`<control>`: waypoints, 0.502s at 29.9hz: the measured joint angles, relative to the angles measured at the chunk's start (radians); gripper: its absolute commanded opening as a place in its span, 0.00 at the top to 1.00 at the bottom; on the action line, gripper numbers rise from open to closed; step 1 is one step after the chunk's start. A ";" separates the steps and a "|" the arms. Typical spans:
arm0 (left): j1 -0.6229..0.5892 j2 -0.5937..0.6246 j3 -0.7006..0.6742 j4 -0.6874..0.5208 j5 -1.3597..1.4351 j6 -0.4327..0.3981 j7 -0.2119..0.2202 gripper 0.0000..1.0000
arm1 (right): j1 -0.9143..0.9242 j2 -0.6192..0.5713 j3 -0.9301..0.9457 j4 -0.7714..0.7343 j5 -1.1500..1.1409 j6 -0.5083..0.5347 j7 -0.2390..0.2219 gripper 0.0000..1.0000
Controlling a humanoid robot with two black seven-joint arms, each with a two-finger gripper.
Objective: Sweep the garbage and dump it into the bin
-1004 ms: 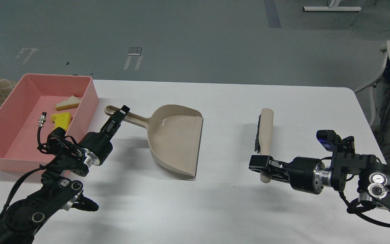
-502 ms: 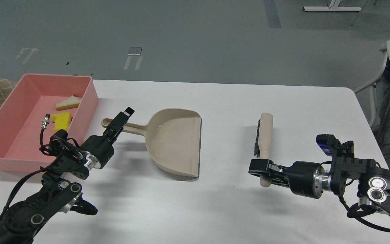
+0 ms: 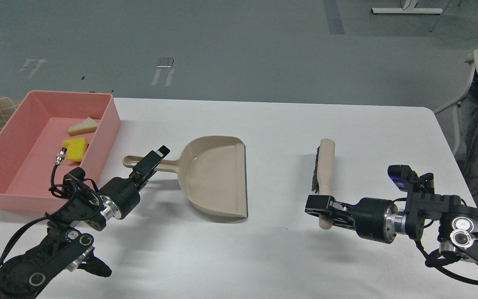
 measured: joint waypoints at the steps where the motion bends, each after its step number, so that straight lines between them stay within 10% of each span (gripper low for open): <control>1: 0.002 0.008 0.000 -0.002 -0.001 -0.003 -0.004 0.02 | 0.000 0.000 0.000 0.000 0.004 0.000 0.001 0.99; 15: 0.052 0.125 -0.049 -0.079 -0.142 -0.122 -0.075 0.02 | -0.011 -0.020 0.001 -0.001 0.013 0.000 0.003 0.74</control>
